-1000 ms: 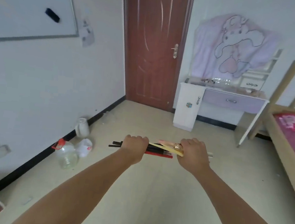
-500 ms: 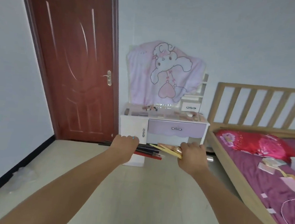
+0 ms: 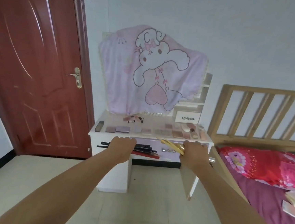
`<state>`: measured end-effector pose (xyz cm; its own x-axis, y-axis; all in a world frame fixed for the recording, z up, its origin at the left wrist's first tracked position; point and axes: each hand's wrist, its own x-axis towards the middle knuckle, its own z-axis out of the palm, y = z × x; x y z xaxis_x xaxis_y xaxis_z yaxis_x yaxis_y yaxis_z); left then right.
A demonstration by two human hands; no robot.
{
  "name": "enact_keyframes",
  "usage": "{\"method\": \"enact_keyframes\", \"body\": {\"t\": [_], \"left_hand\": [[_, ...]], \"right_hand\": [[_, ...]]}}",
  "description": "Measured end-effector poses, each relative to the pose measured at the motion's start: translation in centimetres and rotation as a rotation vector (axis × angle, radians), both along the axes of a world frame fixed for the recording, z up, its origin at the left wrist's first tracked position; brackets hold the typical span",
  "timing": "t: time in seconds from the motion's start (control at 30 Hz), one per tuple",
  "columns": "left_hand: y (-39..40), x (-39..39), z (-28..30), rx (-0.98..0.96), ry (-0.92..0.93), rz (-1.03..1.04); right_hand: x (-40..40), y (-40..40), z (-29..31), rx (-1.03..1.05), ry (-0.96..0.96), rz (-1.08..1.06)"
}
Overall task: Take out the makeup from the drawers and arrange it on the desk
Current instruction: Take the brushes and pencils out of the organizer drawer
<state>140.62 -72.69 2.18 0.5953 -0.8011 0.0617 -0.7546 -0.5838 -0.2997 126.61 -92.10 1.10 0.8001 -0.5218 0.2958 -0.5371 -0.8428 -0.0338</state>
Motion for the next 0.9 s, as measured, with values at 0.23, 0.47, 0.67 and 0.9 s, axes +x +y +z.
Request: {"method": "enact_keyframes", "body": {"t": [0.23, 0.47, 0.67, 0.9], "left_hand": [[-9.9, 17.1, -0.2, -0.012, -0.058, 0.096], [-20.7, 34.0, -2.5, -0.019, 0.054, 0.116], [-29.1, 43.4, -6.5, -0.01, 0.248, 0.127], [-40.2, 51.4, -13.8, 0.036, 0.455, 0.248]], "right_hand": [[16.6, -11.8, -0.2, 0.02, -0.053, 0.039], [31.9, -23.1, -2.4, 0.016, 0.085, -0.034], [39.8, -32.0, -6.0, 0.275, 0.165, -0.14], [51.0, -40.9, -13.5, 0.556, 0.326, -0.19]]}}
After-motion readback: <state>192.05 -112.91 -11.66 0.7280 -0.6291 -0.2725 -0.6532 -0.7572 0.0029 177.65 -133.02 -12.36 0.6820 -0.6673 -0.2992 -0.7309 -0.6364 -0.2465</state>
